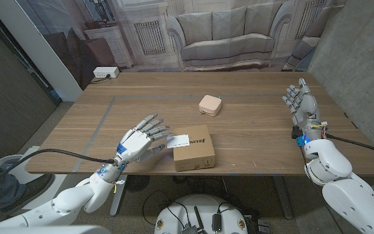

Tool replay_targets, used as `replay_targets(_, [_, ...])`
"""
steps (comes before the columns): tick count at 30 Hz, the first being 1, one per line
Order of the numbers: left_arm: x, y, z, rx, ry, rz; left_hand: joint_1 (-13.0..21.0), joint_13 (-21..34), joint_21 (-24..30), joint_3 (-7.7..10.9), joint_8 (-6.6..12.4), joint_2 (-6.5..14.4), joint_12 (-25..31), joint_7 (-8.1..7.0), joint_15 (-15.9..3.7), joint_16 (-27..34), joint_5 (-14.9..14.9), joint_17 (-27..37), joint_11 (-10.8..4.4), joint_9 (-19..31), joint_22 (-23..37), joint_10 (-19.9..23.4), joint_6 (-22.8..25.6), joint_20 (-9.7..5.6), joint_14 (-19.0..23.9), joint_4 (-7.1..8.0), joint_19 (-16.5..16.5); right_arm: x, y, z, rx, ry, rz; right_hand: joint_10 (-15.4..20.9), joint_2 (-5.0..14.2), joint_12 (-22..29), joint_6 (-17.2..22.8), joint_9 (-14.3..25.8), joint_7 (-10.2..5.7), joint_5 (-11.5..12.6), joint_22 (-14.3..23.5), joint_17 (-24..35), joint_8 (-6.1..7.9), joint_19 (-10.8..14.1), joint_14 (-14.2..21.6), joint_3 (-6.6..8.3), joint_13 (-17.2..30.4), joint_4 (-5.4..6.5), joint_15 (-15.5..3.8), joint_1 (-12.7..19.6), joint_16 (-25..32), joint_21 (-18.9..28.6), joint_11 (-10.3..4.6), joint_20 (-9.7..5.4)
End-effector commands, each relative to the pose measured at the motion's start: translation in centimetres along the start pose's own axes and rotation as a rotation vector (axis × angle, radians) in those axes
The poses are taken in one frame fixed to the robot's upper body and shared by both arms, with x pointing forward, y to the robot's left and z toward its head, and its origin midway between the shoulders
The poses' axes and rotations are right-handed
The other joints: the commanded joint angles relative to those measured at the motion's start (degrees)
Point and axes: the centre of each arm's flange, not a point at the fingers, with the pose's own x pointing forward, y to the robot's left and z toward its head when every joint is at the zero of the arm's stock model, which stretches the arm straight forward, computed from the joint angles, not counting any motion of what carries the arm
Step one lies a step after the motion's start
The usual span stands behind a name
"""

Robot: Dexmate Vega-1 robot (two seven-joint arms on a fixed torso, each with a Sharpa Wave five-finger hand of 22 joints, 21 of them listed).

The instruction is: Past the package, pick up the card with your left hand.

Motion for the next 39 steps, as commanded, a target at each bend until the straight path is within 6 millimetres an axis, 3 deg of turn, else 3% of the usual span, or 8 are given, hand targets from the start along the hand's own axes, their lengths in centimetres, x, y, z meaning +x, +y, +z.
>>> replay_targets(1, [0.2,-1.0,0.7,-0.046,0.016,0.030,0.97,0.15,0.09,0.06,0.55,0.04,0.51,0.18,-8.68,0.21,-0.54,0.11,-0.05,0.24,0.09,1.00,1.19,0.01,0.80,0.18,0.57,0.3,0.1,0.4,-0.008,0.001,0.006,0.65,-0.09,0.10,0.56,0.31,0.16,-0.08,0.10,0.26,0.12,0.51,0.67,-0.13,0.08,-0.26,0.08,-0.23,0.12,-0.02,0.04,0.04])
replay_targets(8, [0.4,-1.4,1.0,-0.071,0.031,0.063,3.05,0.13,0.02,0.10,1.96,0.51,0.64,0.16,-8.54,0.42,-2.85,0.14,-0.08,0.36,0.07,4.77,6.04,-0.09,3.46,0.36,1.15,0.4,0.0,0.4,-0.009,0.004,0.010,0.70,-0.14,0.11,0.60,0.31,0.22,-0.09,0.10,0.26,0.14,0.57,0.71,-0.18,0.08,-0.29,0.07,-0.27,0.12,-0.12,0.14,0.08])
replay_targets(34, [0.5,-2.8,2.3,-0.117,0.064,0.069,3.95,0.14,0.03,0.02,3.06,1.31,0.80,0.17,-8.42,0.62,-4.69,0.21,-0.05,0.38,0.10,8.82,10.23,-0.77,6.24,0.99,1.70,0.4,-0.6,0.4,-0.013,0.017,0.016,0.76,-0.17,0.09,0.54,0.31,0.22,-0.08,0.12,0.28,0.10,0.71,0.85,-0.33,0.09,-0.29,0.04,-0.50,0.12,-0.52,-0.03,0.17])
replay_targets(39, [0.5,-2.8,2.4,-0.121,0.067,0.068,4.43,0.12,0.08,-0.08,3.91,1.57,0.85,0.22,-8.50,0.64,-5.71,0.21,-0.05,0.36,0.09,11.34,13.23,-0.98,7.79,1.21,2.17,0.4,-0.6,0.3,-0.010,0.016,0.017,0.72,-0.16,0.07,0.58,0.31,0.18,-0.08,0.12,0.27,0.11,0.73,0.87,-0.34,0.09,-0.30,0.08,-0.51,0.12,-0.58,-0.01,0.21])
